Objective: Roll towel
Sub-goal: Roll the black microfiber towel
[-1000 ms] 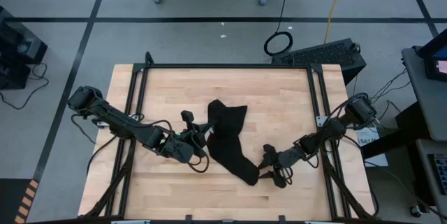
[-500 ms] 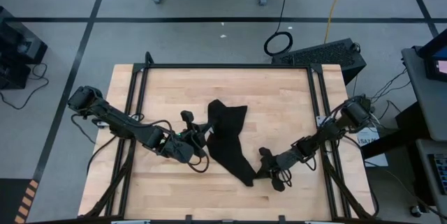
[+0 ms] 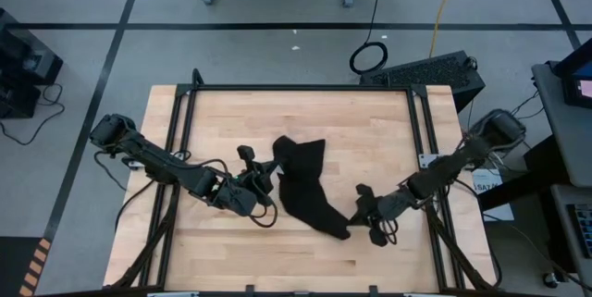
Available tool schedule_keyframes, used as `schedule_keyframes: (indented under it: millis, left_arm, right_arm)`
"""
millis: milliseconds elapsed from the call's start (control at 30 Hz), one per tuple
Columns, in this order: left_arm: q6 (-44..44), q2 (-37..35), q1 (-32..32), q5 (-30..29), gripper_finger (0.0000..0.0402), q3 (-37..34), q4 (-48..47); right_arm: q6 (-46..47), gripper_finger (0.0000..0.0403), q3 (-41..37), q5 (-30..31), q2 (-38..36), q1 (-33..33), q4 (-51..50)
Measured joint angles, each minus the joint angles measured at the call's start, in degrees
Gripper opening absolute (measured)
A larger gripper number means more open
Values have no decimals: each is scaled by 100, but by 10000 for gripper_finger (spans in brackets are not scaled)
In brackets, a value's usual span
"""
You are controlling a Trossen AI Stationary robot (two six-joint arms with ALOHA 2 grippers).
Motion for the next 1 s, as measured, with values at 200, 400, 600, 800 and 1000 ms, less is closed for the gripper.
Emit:
schedule_keyframes:
  millis: [200, 400, 600, 800, 1000]
  left_arm:
    - [335, -93, -262, 59, 0, -2, 85]
    - [1563, -588, -242, -175, 0, -2, 1032]
    - [3684, -1107, 264, 67, 0, 0, 2967]
    - [4640, -1580, 1209, 905, 0, 1, 4331]
    - [4484, -1786, 2408, 1991, 0, 494, 4361]
  right_arm:
    - [-17, 0, 1130, 1102, -772, 58, -3277]
    - [-468, 0, 2876, 3155, -881, 44, -5694]
    - [-2349, 0, 4426, 5390, -881, 35, -5990]
    - [-4121, 0, 5572, 5917, -966, -462, -5615]
    - [-5437, 0, 5999, 4901, -1352, -1697, -4657]
